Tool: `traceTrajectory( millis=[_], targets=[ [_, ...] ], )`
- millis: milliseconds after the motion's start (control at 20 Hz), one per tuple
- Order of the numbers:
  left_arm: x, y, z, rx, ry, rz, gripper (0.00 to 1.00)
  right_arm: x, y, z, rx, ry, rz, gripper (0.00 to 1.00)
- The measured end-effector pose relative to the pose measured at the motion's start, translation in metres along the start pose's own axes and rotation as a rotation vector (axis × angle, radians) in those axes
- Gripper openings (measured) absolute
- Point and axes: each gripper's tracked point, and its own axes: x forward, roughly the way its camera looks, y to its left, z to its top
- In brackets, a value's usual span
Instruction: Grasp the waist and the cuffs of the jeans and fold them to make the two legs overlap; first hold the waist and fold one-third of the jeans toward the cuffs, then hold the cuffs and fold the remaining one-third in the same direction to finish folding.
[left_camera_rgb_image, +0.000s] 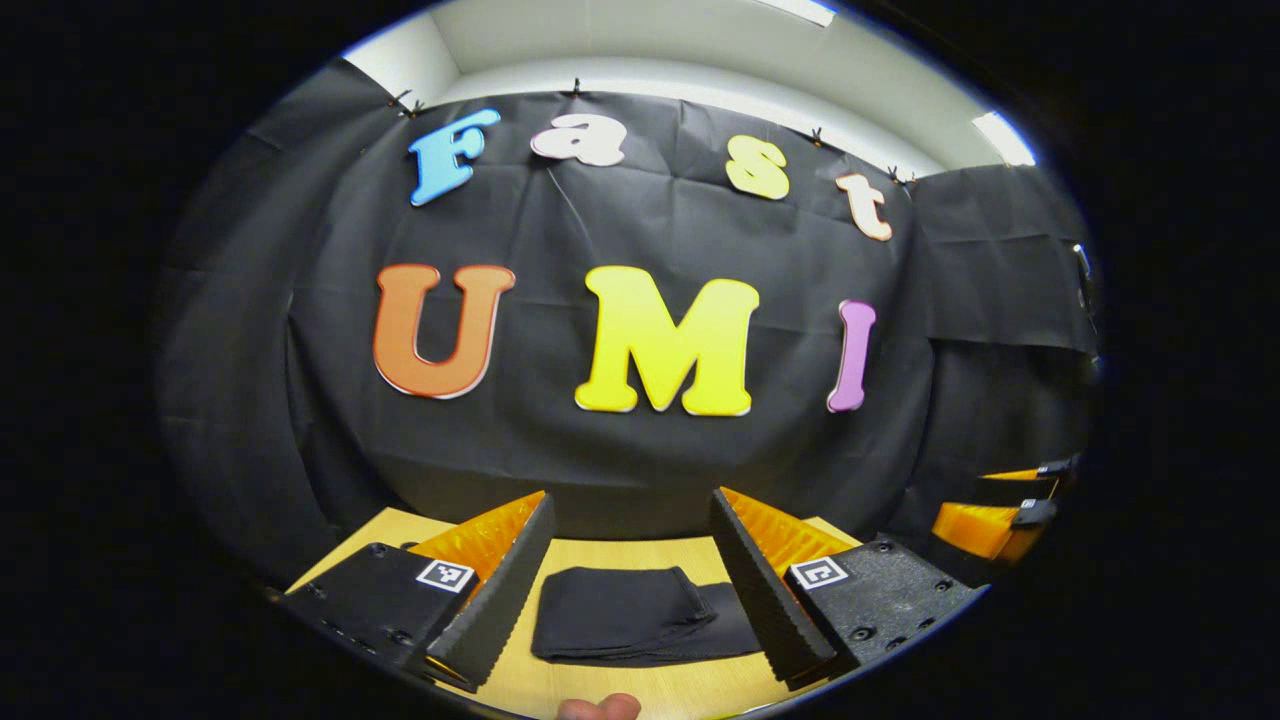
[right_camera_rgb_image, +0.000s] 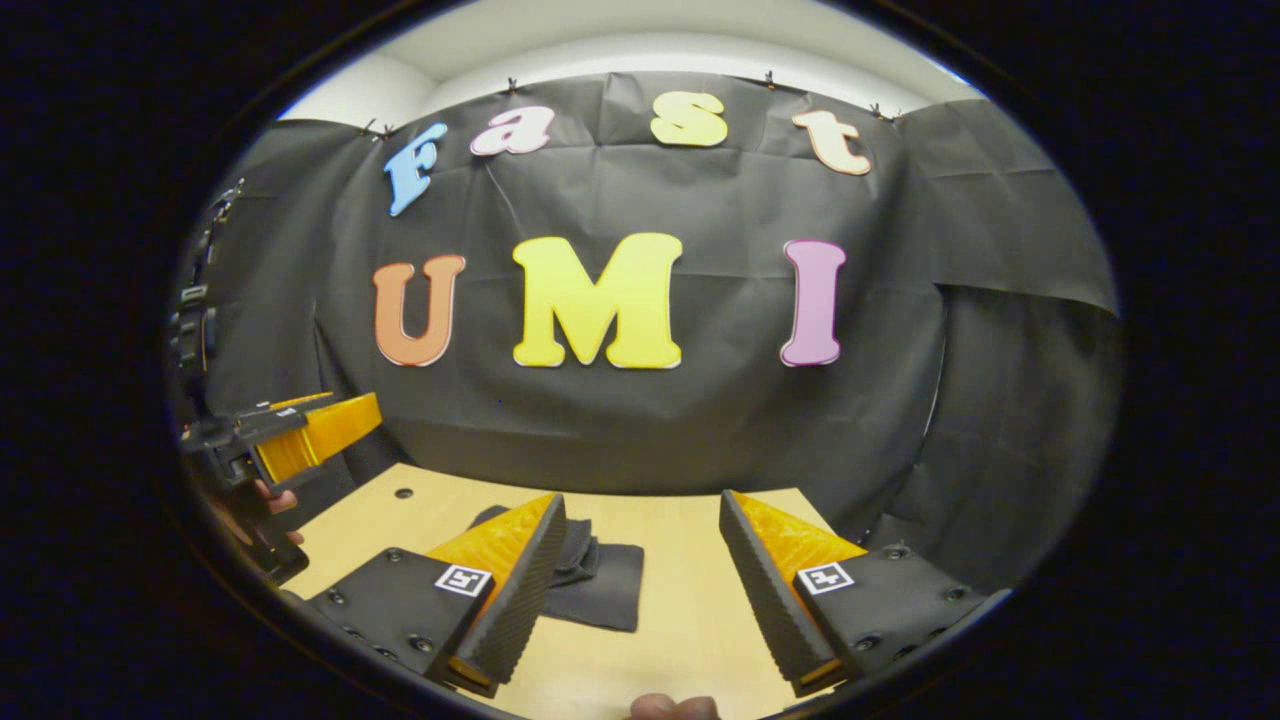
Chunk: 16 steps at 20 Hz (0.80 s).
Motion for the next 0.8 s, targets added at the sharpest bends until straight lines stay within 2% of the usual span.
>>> traceTrajectory(
  millis=[100, 200, 250, 300, 350, 650, 700, 800],
  targets=[
    [-0.018, 0.008, 0.014, -0.013, -0.018, 0.024, 1.00, -0.003, 0.017, 0.011, 0.006, -0.032, 0.019, 0.95],
    [-0.035, 0.013, 0.022, -0.027, -0.035, 0.046, 1.00, -0.006, 0.030, 0.014, 0.004, -0.057, 0.025, 0.92],
    [-0.042, 0.015, 0.021, -0.024, -0.035, 0.057, 0.98, -0.008, 0.031, 0.015, -0.012, -0.074, 0.014, 0.95],
    [-0.047, 0.018, 0.020, -0.018, -0.031, 0.062, 0.98, -0.008, 0.034, 0.016, -0.031, -0.088, 0.004, 0.92],
    [-0.050, 0.020, 0.016, -0.006, -0.023, 0.068, 1.00, -0.008, 0.038, 0.012, -0.044, -0.091, 0.001, 0.92],
    [-0.067, 0.029, 0.008, 0.011, 0.010, 0.085, 0.98, -0.011, 0.052, 0.012, -0.031, -0.103, 0.002, 0.92],
    [-0.068, 0.031, 0.010, 0.016, 0.007, 0.088, 0.98, -0.011, 0.056, 0.013, -0.033, -0.104, 0.004, 0.95],
    [-0.068, 0.032, 0.010, 0.011, 0.006, 0.091, 0.98, -0.010, 0.059, 0.012, -0.042, -0.104, 0.011, 0.92]
  ],
)
